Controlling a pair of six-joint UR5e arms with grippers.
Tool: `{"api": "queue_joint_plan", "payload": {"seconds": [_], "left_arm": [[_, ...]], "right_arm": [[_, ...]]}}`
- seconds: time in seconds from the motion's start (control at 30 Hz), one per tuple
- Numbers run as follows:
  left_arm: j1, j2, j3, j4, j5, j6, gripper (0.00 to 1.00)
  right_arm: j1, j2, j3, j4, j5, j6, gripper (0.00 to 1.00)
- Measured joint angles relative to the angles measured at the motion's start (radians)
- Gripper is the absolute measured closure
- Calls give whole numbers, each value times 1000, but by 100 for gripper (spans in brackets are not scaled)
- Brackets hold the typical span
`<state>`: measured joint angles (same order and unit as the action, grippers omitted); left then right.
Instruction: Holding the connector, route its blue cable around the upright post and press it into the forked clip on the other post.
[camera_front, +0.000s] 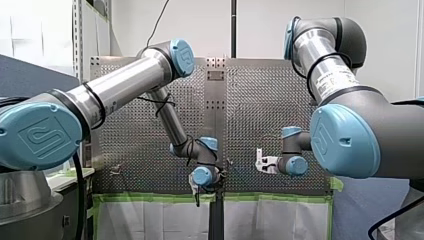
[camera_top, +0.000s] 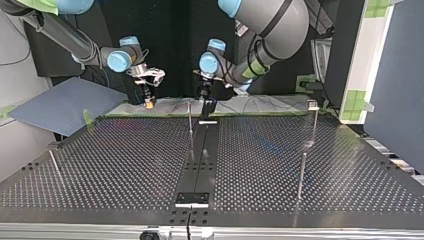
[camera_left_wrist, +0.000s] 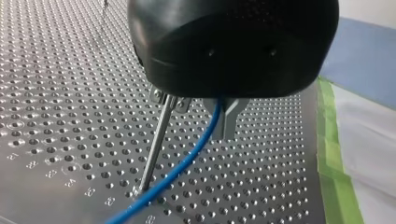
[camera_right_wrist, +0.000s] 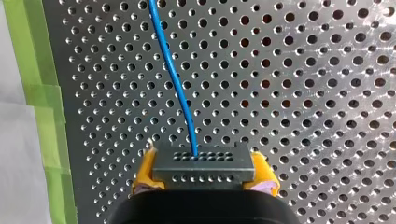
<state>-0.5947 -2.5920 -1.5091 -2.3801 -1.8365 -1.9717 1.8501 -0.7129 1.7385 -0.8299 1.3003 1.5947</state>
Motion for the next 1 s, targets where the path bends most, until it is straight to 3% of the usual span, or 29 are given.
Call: {"api": "queue_joint_plan", "payload": {"seconds": [0.6, 0.97, 1.0], "left_arm": [[16, -1, 140, -136, 14, 11, 100], [32, -1, 147, -145, 37, 7, 100], [33, -1, 147, -148, 37, 8, 93]], "right_arm": [[-8, 0, -31, 7, 17, 15, 100], [-11, 0, -58, 37, 32, 13, 100], [-11, 0, -58, 38, 32, 13, 100]]}}
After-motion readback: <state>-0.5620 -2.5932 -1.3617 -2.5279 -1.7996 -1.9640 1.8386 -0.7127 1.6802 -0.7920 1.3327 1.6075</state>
